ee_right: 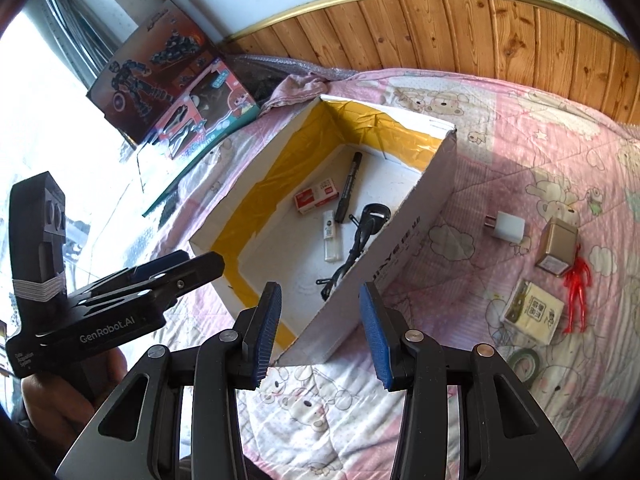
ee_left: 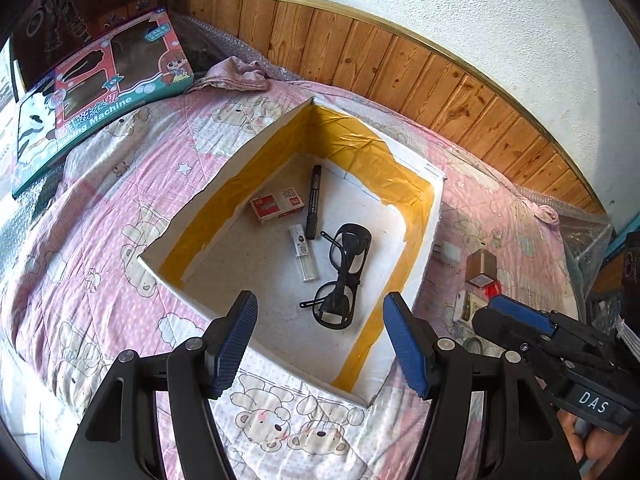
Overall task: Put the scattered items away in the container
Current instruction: 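Move both tools back toward the pink stapler and green tape roll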
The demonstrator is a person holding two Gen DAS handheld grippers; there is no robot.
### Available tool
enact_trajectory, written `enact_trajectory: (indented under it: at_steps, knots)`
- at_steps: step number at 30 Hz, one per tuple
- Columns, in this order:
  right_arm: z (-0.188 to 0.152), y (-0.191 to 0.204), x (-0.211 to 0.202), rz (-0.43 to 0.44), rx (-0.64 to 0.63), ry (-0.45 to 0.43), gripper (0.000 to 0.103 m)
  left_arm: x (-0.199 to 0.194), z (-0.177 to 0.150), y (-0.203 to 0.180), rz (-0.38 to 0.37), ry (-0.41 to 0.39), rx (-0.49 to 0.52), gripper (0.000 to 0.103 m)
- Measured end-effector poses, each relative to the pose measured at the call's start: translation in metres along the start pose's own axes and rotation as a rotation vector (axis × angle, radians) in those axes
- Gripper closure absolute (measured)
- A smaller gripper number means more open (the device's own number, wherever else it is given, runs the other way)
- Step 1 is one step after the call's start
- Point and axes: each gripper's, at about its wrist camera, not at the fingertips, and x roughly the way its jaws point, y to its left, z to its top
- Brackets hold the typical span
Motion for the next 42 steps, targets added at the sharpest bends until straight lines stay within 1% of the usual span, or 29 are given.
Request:
enact_trajectory:
  at_steps: [4,8,15,20,22,26,29,32,34,35,38,42]
  knots:
    - [-0.016,-0.014,-0.017,-0.005,0.04,-0.022,0.058,-0.01,-0.007,-0.019,-0.024,-0.021,0.046,0.037]
    - [-0.036,-0.037,-0.032,-0.028,0.106,-0.043,0.058,-0.011,-0.017,-0.042,-0.061,-0.009,0.106,0.037]
    - [-0.078,-0.088,-0.057,-0.09,0.253,-0.07,0.058,0.004,-0.035,-0.105,-0.149,0.058,0.264,0.037]
    - [-0.11,-0.12,-0.074,-0.148,0.348,-0.09,0.058,0.028,-0.05,-0.147,-0.206,0.135,0.348,0.037]
    - [-0.12,-0.131,-0.075,-0.174,0.373,-0.084,0.058,0.038,-0.055,-0.161,-0.232,0.16,0.377,0.037]
    - [-0.14,-0.149,-0.067,-0.242,0.388,-0.045,0.058,0.062,-0.06,-0.187,-0.258,0.215,0.413,0.037]
    - [-0.151,-0.16,-0.051,-0.281,0.383,0.0,0.058,0.085,-0.063,-0.204,-0.265,0.249,0.45,0.037]
    - [-0.157,-0.165,-0.035,-0.293,0.356,0.036,0.058,0.112,-0.067,-0.217,-0.253,0.299,0.496,0.037]
    - [-0.157,-0.168,-0.028,-0.289,0.347,0.044,0.058,0.132,-0.074,-0.221,-0.241,0.357,0.501,0.037]
    - [-0.157,-0.171,-0.027,-0.285,0.349,0.041,0.058,0.14,-0.077,-0.22,-0.229,0.389,0.486,0.037]
    - [-0.154,-0.188,-0.028,-0.286,0.396,0.026,0.058,0.157,-0.088,-0.213,-0.255,0.456,0.414,0.037]
    - [-0.148,-0.215,-0.024,-0.257,0.463,0.031,0.058,0.181,-0.105,-0.21,-0.197,0.485,0.404,0.037]
